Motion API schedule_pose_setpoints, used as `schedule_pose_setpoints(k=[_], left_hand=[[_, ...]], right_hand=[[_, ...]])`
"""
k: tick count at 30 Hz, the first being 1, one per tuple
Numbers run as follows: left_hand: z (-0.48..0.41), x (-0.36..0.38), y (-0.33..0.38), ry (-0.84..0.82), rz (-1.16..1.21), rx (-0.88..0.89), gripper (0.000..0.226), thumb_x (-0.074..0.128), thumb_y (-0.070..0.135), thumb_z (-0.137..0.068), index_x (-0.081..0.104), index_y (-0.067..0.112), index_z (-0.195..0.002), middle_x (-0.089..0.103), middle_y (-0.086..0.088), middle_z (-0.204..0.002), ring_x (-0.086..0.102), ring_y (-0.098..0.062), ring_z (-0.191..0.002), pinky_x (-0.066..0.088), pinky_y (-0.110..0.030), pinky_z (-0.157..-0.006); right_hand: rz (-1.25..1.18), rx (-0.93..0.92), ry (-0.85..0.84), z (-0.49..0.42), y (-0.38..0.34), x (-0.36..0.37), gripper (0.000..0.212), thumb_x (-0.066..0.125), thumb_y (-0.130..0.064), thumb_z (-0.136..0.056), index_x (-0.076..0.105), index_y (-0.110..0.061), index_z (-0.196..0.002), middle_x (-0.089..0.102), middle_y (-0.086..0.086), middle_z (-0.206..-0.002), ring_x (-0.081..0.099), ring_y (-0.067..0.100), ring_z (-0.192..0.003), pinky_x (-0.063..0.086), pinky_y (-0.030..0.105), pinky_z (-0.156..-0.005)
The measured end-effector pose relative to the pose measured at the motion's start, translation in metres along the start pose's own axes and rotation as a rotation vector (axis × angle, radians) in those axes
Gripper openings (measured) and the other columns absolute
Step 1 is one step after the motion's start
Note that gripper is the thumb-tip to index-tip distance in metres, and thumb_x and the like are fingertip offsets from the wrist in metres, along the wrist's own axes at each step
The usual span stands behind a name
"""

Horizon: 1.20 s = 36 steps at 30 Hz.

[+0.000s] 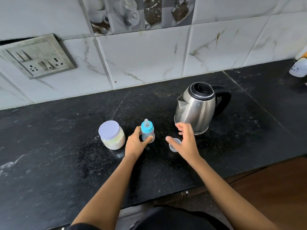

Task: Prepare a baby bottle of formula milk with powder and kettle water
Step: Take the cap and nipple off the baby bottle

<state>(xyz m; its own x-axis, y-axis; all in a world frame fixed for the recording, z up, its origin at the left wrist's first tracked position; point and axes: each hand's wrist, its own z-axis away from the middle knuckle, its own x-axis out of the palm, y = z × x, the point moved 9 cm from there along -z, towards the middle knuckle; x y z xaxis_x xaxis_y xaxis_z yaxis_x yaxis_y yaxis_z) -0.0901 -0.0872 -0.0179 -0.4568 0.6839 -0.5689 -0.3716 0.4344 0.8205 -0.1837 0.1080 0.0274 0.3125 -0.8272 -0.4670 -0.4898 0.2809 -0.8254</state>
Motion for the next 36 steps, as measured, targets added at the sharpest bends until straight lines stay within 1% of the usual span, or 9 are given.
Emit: schedule_pose_setpoints(k=[4, 7, 11, 15, 22, 28, 31, 33, 36], left_hand=[[0.002, -0.003, -0.001, 0.052, -0.036, -0.005, 0.058, 0.074, 0.041, -0.077, 0.047, 0.027, -0.126, 0.063, 0.009, -0.118, 0.057, -0.010, -0.108, 0.043, -0.023, -0.086], [0.001, -0.005, 0.002, 0.055, -0.082, 0.015, 0.052, 0.071, 0.044, -0.077, 0.048, 0.031, -0.122, 0.064, 0.016, -0.103, 0.060, -0.008, -0.097, 0.049, -0.030, -0.080], [-0.002, -0.007, 0.000, 0.027, -0.140, 0.020, 0.050, 0.067, 0.047, -0.079, 0.049, 0.034, -0.124, 0.065, 0.015, -0.106, 0.060, -0.007, -0.097, 0.051, -0.034, -0.082], [-0.003, -0.007, 0.001, 0.018, -0.126, 0.031, 0.051, 0.068, 0.043, -0.080, 0.051, 0.030, -0.126, 0.066, 0.012, -0.109, 0.060, -0.008, -0.098, 0.050, -0.031, -0.084], [-0.013, -0.008, 0.000, -0.042, -0.209, 0.035, 0.050, 0.071, 0.042, -0.075, 0.053, 0.027, -0.120, 0.065, 0.010, -0.096, 0.062, -0.015, -0.090, 0.050, -0.035, -0.079], [-0.014, -0.008, -0.004, -0.053, -0.177, 0.029, 0.059, 0.072, 0.046, -0.074, 0.052, 0.026, -0.126, 0.067, 0.008, -0.107, 0.061, -0.013, -0.095, 0.051, -0.037, -0.082], [-0.012, -0.008, -0.005, -0.051, -0.158, 0.014, 0.065, 0.072, 0.044, -0.075, 0.049, 0.023, -0.132, 0.065, 0.005, -0.117, 0.060, -0.014, -0.105, 0.050, -0.037, -0.088], [-0.012, -0.008, -0.008, -0.044, -0.131, 0.011, 0.064, 0.073, 0.043, -0.075, 0.049, 0.024, -0.131, 0.064, 0.004, -0.120, 0.059, -0.014, -0.109, 0.048, -0.038, -0.092], [-0.010, -0.007, -0.011, -0.039, -0.104, 0.008, 0.060, 0.073, 0.044, -0.074, 0.051, 0.026, -0.127, 0.064, 0.006, -0.120, 0.058, -0.010, -0.109, 0.048, -0.036, -0.094]], right_hand=[[0.121, 0.006, -0.259, -0.047, -0.024, 0.043, 0.066, 0.078, -0.038, -0.075, 0.051, -0.016, -0.130, 0.046, 0.000, -0.118, 0.051, 0.005, -0.084, 0.041, 0.009, -0.067], [0.152, -0.033, -0.433, -0.059, -0.034, 0.081, 0.064, 0.079, -0.040, -0.073, 0.052, -0.019, -0.127, 0.047, -0.003, -0.117, 0.050, 0.005, -0.090, 0.046, 0.021, -0.077], [0.168, -0.058, -0.429, -0.060, -0.040, 0.102, 0.052, 0.081, -0.040, -0.068, 0.058, -0.017, -0.109, 0.052, -0.004, -0.108, 0.055, 0.011, -0.095, 0.050, 0.035, -0.085], [0.073, -0.094, -0.364, -0.061, -0.042, 0.100, 0.045, 0.085, -0.029, -0.065, 0.065, -0.012, -0.101, 0.059, -0.002, -0.101, 0.058, 0.011, -0.091, 0.053, 0.031, -0.083], [-0.055, -0.094, -0.533, -0.068, -0.037, 0.105, 0.045, 0.087, -0.022, -0.065, 0.069, -0.013, -0.104, 0.061, -0.005, -0.099, 0.059, 0.007, -0.089, 0.046, 0.016, -0.076], [0.005, -0.082, -0.918, -0.079, -0.041, 0.117, 0.047, 0.083, -0.017, -0.068, 0.069, -0.024, -0.112, 0.061, -0.007, -0.109, 0.057, 0.006, -0.098, 0.047, 0.018, -0.083], [0.093, -0.099, -1.098, -0.082, -0.045, 0.121, 0.054, 0.079, -0.010, -0.071, 0.064, -0.027, -0.121, 0.061, -0.011, -0.121, 0.052, -0.002, -0.108, 0.042, 0.017, -0.091], [0.057, -0.067, -1.146, -0.080, -0.045, 0.123, 0.069, 0.075, -0.003, -0.073, 0.050, -0.024, -0.134, 0.056, -0.009, -0.132, 0.051, 0.002, -0.118, 0.044, 0.022, -0.093], [0.031, -0.033, -0.980, -0.077, -0.037, 0.115, 0.091, 0.079, -0.011, -0.072, 0.027, -0.027, -0.144, 0.041, -0.004, -0.142, 0.047, 0.007, -0.123, 0.046, 0.024, -0.093]])
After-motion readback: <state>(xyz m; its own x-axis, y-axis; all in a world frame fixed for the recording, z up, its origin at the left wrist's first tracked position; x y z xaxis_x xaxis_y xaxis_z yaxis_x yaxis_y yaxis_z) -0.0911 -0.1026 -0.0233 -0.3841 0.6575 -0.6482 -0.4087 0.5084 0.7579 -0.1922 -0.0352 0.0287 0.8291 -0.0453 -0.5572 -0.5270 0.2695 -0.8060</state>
